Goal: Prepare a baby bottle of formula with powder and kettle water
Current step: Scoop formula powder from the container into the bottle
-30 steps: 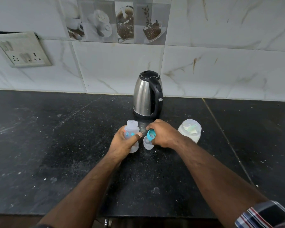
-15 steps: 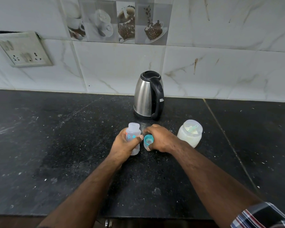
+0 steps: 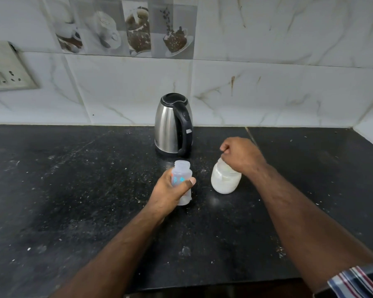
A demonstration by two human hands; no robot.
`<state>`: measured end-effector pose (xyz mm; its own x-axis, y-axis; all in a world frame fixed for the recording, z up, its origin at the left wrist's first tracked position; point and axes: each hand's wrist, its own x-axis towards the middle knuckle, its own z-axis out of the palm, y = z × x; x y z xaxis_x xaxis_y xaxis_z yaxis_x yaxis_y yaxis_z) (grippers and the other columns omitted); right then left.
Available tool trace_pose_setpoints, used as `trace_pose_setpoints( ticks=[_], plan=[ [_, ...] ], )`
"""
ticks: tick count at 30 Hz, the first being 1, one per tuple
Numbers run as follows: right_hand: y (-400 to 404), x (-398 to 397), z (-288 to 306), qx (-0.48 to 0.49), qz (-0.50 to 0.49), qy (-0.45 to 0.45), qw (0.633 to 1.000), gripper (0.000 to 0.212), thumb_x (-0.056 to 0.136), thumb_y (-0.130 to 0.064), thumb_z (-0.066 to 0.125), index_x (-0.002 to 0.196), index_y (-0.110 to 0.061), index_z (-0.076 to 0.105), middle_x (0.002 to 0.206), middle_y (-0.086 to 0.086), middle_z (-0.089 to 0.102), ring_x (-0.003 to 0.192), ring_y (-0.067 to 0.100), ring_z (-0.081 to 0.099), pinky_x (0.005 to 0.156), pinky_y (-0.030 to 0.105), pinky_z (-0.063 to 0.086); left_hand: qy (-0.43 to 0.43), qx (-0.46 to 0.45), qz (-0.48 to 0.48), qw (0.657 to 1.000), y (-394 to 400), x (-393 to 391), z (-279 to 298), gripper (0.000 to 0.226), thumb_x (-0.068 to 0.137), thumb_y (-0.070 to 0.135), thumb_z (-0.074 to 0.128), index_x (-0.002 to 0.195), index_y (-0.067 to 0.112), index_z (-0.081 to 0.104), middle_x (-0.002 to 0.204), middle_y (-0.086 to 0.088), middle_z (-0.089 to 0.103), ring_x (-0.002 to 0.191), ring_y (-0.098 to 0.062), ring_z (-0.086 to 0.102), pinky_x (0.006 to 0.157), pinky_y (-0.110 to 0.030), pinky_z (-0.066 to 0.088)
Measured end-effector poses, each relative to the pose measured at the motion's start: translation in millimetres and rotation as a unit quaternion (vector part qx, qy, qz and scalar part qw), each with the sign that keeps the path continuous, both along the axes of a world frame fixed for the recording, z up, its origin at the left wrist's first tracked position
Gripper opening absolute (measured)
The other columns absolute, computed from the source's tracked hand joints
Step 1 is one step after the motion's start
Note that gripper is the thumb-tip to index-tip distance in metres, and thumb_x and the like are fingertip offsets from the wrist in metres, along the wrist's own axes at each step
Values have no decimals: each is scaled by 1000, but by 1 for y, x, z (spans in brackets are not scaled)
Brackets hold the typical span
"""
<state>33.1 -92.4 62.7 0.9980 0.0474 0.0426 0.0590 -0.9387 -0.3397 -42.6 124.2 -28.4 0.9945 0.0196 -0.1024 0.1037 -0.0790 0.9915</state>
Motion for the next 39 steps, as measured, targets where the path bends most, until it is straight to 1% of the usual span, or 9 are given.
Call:
trace_pose_setpoints(
  ticks=[2, 6, 10, 14, 17, 22, 27, 35, 39],
  plan=[
    [-20, 5, 3, -66, -20, 41, 997, 16, 88, -10, 66, 94, -22, 75, 104, -3, 74, 95, 20, 68, 89, 40, 57, 6, -19, -22, 1000, -15, -2, -4, 43, 78, 44, 80, 113, 24, 63, 100, -1, 73, 89, -15, 70, 88, -49, 63],
    [-36, 13, 0, -107, 10, 91, 990, 7, 88, -17, 76, 86, -23, 73, 99, -4, 73, 91, 18, 67, 81, 35, 54, 14, 17, -17, 1000, -34, -4, -13, 42, 86, 37, 82, 117, 27, 56, 108, 1, 70, 95, -10, 69, 84, -29, 60],
    [-30, 21, -5, -169, 38, 107, 979, 11, 86, -20, 77, 96, -25, 74, 102, -2, 68, 94, 24, 68, 84, 41, 59, 35, 24, -22, 999, -47, -3, -18, 47, 85, 40, 82, 120, 27, 54, 115, -2, 69, 108, -18, 69, 97, -40, 58],
    [-21, 24, -13, -260, 68, 73, 960, 15, 87, -17, 69, 102, -18, 69, 82, -2, 52, 72, 23, 60, 61, 37, 50, 31, 36, -23, 999, -54, -2, -20, 47, 83, 45, 82, 117, 30, 54, 113, 1, 68, 106, -14, 68, 92, -33, 58],
    [-18, 26, -18, -281, 80, 62, 954, 16, 88, -16, 67, 104, -17, 67, 75, -2, 44, 64, 20, 52, 59, 38, 47, 36, 32, -19, 999, -57, -3, -22, 49, 79, 48, 80, 117, 31, 54, 112, 2, 69, 105, -13, 68, 89, -30, 57],
    [-17, 25, -14, -257, 87, 62, 960, 5, 88, -14, 63, 92, -17, 61, 78, -1, 53, 64, 18, 54, 59, 37, 49, 35, 28, -16, 999, -58, -5, -24, 42, 87, 39, 81, 117, 32, 54, 112, 4, 69, 104, -12, 69, 88, -29, 57],
    [-26, 25, -5, -227, 81, 51, 969, 13, 91, -3, 62, 95, -14, 68, 90, 4, 70, 78, 23, 67, 76, 41, 61, 33, 30, -20, 999, -58, -5, -24, 43, 88, 38, 81, 120, 29, 54, 114, 1, 69, 107, -15, 69, 91, -32, 58],
    [-14, 14, -6, -216, 106, 45, 970, 4, 91, -7, 70, 93, -10, 70, 85, 6, 70, 75, 21, 67, 67, 34, 55, 32, 33, -31, 998, -56, -8, -19, 40, 87, 39, 81, 114, 35, 52, 113, 5, 68, 104, -7, 67, 78, -21, 51],
    [-10, 13, -8, -147, 81, 73, 983, 8, 85, -7, 76, 88, -13, 72, 87, 6, 74, 81, 22, 70, 77, 38, 61, 32, 39, -35, 998, -53, -7, -19, 42, 87, 41, 81, 116, 36, 51, 114, 6, 68, 105, -9, 67, 82, -25, 54]
  ],
)
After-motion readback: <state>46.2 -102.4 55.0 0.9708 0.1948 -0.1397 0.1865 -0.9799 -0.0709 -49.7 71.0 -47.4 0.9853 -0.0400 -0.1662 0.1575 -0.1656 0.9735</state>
